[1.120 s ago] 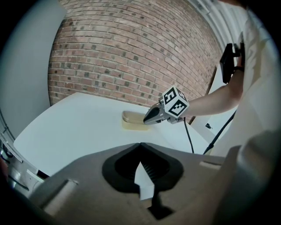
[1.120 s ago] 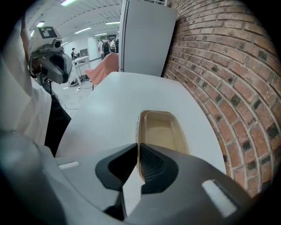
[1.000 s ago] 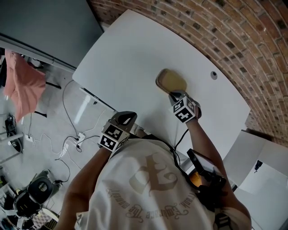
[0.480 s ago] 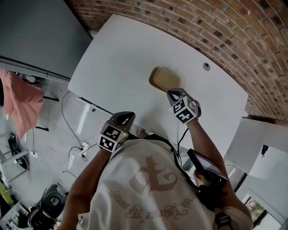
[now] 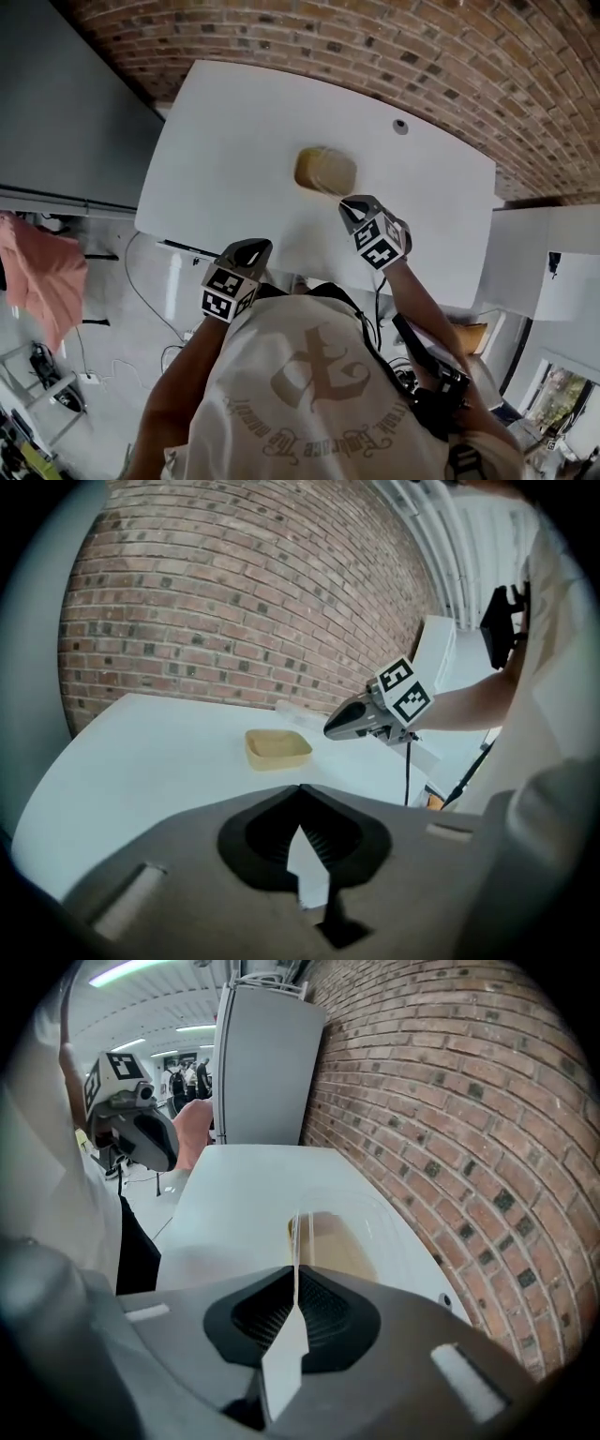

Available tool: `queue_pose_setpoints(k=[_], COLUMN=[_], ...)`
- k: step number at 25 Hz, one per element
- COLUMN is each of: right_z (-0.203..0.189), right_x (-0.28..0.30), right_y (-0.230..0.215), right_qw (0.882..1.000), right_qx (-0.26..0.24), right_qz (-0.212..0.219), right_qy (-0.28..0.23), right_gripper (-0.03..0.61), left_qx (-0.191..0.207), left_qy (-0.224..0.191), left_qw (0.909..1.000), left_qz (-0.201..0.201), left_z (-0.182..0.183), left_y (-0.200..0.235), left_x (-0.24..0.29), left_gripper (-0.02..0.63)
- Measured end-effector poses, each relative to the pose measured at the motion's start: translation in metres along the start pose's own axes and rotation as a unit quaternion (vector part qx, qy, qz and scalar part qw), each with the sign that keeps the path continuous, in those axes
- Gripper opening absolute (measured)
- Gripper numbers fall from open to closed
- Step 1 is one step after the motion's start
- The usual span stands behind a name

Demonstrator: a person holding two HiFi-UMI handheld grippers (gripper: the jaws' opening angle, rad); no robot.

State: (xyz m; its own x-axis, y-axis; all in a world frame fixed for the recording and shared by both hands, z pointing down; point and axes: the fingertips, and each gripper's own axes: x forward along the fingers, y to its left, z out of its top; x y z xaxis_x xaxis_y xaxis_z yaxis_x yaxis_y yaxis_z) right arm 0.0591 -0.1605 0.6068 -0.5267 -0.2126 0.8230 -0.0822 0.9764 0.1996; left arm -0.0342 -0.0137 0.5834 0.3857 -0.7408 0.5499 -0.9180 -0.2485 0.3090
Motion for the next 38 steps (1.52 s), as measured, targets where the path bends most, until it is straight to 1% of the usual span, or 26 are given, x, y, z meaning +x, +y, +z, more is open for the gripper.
queue_pose_setpoints(k=[5, 12, 18, 23, 29, 38], right_z=[-0.002, -0.017, -0.026, -0.034, -0.043, -0.052], right_x=[-0.013, -0.041, -0.058, -0.069, -0.077, -0.087], right_y=[0.008, 0.023, 0.038, 0.048, 0.055, 0.059], right_qw=[0.999, 0.997, 0.996, 0.994, 0.993, 0.992], right_qx=[0.027, 0.055, 0.073, 0.085, 0.094, 0.099], right_qz=[-0.021, -0.045, -0.057, -0.067, -0.074, -0.081], right_qy=[0.002, 0.006, 0.007, 0.008, 0.007, 0.003], right_gripper=[0.023, 0.023, 0.023, 0.023, 0.023, 0.023], left_qx=[0.018, 0.050, 0.076, 0.085, 0.087, 0.095], left_qy=[0.003, 0.013, 0.020, 0.026, 0.034, 0.033], left_qw=[0.9994, 0.9958, 0.9914, 0.9894, 0.9887, 0.9870], left_qz=[-0.028, -0.075, -0.105, -0.115, -0.118, -0.126], left_z=[0.007, 0.013, 0.017, 0.013, 0.004, 0.004], left_y=[0.008, -0.002, -0.013, -0.019, -0.024, -0.041], left_x=[0.004, 0.017, 0.023, 0.021, 0.019, 0.024], left_gripper=[0.003, 0.003, 0.003, 0.003, 0.003, 0.003])
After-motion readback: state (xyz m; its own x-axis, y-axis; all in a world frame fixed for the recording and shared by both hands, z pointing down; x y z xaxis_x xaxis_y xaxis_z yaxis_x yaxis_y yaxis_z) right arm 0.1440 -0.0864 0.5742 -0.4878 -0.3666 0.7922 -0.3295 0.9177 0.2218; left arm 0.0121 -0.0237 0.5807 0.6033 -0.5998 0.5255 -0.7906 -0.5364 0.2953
